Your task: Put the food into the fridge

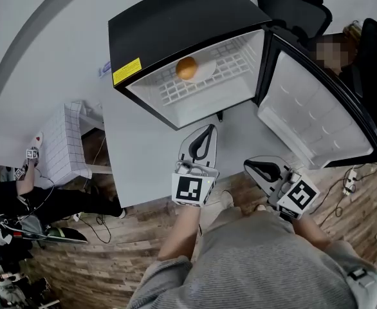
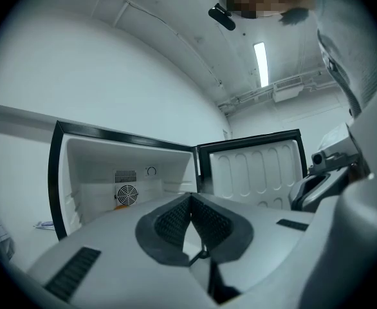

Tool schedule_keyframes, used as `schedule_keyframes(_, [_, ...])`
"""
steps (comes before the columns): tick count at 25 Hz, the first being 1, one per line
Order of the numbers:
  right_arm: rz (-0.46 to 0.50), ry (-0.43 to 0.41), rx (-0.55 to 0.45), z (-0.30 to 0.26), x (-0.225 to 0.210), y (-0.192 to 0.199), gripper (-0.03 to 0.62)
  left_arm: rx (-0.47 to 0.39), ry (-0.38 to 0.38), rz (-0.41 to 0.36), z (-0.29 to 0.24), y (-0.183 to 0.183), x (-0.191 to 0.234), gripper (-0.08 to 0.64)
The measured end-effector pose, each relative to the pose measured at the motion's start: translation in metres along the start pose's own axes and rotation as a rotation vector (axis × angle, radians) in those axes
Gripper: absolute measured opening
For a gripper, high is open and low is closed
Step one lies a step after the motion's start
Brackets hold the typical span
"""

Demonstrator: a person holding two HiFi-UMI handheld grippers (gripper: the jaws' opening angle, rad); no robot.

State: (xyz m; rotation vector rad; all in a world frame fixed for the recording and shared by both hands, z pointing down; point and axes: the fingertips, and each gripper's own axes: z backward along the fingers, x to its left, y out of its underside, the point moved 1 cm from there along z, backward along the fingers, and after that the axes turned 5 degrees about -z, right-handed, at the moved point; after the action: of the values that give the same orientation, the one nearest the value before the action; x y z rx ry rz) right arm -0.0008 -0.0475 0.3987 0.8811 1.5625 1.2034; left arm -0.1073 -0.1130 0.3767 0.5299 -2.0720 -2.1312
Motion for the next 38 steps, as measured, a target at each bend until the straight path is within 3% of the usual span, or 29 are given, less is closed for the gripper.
schedule_keyframes(6, [0.009,-0.007,-0.01,0.021,0.006,-0.001,0.014,-0.029,0.009,0.035,0.018,-0.016,-0.035,0.011])
schedule_keyframes(10, [0.016,-0.013,-0.013,0.035,0.011,-0.001,0.014,0.01,0.017,0.042,0.03,-0.013,-0.057,0.011])
schedule_keyframes(23, [0.052,-0.045,-0.013,0.07,0.026,-0.003,0.014,0.007,0.056,0.126,0.078,-0.022,-0.132,0.011])
schedule_keyframes(28, [0.065,-0.064,-0.006,0.078,0.033,-0.001,0.014,0.048,0.056,0.146,0.092,-0.009,-0.146,0.011])
schedule_keyframes(38, [0.105,-0.09,0.006,0.083,0.038,-0.006,0.014,0.042,0.057,0.182,0.098,-0.001,-0.164,0.011])
